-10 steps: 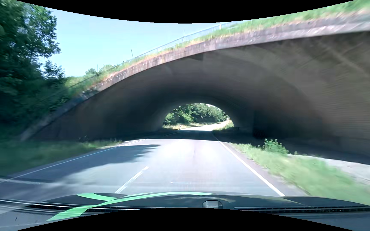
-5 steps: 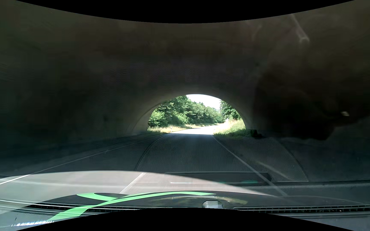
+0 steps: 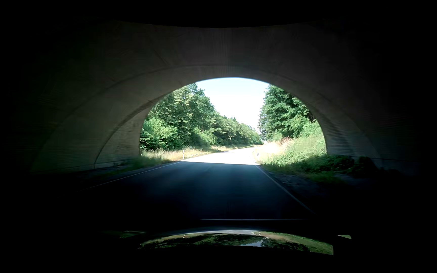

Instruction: Follow the waypoints while adhering to traffic rules and regulations

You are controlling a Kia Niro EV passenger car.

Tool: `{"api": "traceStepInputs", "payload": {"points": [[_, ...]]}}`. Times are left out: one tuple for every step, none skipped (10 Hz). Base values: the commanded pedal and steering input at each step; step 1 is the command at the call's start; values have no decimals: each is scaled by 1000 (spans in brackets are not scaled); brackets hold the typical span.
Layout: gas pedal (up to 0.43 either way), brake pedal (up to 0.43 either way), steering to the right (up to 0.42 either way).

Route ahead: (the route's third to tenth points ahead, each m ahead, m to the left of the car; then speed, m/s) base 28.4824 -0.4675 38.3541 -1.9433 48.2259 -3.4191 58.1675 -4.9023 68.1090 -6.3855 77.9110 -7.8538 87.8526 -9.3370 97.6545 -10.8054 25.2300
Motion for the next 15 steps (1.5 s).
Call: {"api": "traceStepInputs", "payload": {"points": [[177,0,8],[177,0,8],[177,0,8],[169,0,8],[130,0,8],[118,0,8],[118,0,8],[110,0,8],[87,0,8],[79,0,8],[79,0,8],[79,0,9],[79,0,10],[79,0,10],[79,0,10]]}}
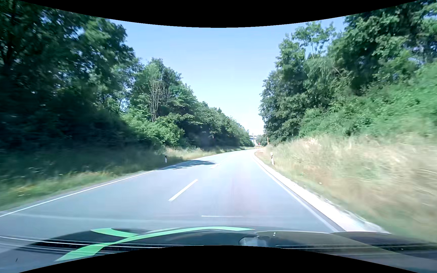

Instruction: Follow the waypoints while adhering to traffic rules and regulations

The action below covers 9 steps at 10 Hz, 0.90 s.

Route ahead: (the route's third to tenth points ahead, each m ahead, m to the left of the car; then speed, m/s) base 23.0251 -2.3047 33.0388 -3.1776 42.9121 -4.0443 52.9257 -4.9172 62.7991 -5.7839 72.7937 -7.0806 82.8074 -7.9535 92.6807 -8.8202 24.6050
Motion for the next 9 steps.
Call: {"api": "traceStepInputs", "payload": {"points": [[79,0,10],[79,0,10],[79,0,10],[79,0,10],[79,0,10],[79,0,10],[87,0,10],[98,0,10],[98,0,10]]}}
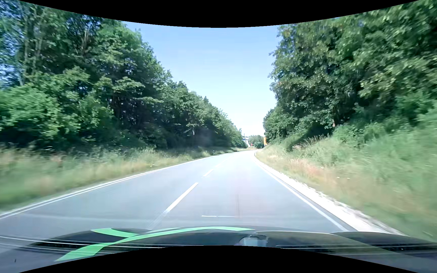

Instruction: Follow the waypoints while adhering to traffic rules and regulations

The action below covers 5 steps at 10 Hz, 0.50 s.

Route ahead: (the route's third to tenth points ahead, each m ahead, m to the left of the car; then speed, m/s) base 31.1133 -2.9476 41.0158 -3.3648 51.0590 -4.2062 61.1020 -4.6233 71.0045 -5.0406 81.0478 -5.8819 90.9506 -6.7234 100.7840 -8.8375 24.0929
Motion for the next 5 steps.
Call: {"api": "traceStepInputs", "payload": {"points": [[110,0,10],[118,0,11],[130,0,10],[138,0,10],[150,0,10]]}}
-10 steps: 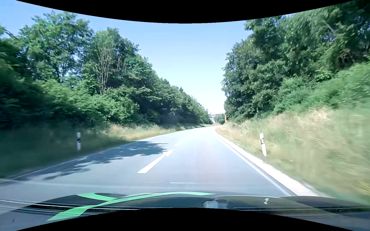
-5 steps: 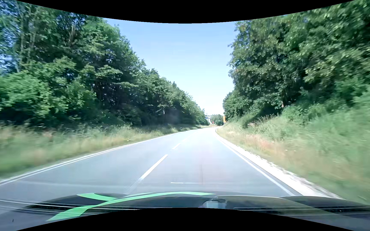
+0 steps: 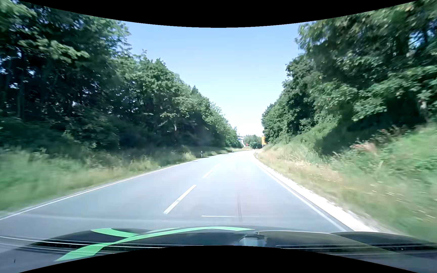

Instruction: Follow the waypoints while adhering to traffic rules and regulations

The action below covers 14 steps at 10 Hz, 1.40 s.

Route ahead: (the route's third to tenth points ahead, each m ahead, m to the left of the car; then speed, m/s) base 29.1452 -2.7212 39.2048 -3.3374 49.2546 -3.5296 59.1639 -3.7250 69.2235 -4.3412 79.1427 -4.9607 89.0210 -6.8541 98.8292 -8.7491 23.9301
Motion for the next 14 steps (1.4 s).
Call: {"api": "traceStepInputs", "payload": {"points": [[157,0,10],[157,0,10],[157,0,10],[169,0,10],[169,0,9],[169,0,9],[169,0,9],[169,0,9],[177,0,8],[177,0,8],[177,0,8],[177,0,8],[189,0,8],[189,0,8]]}}
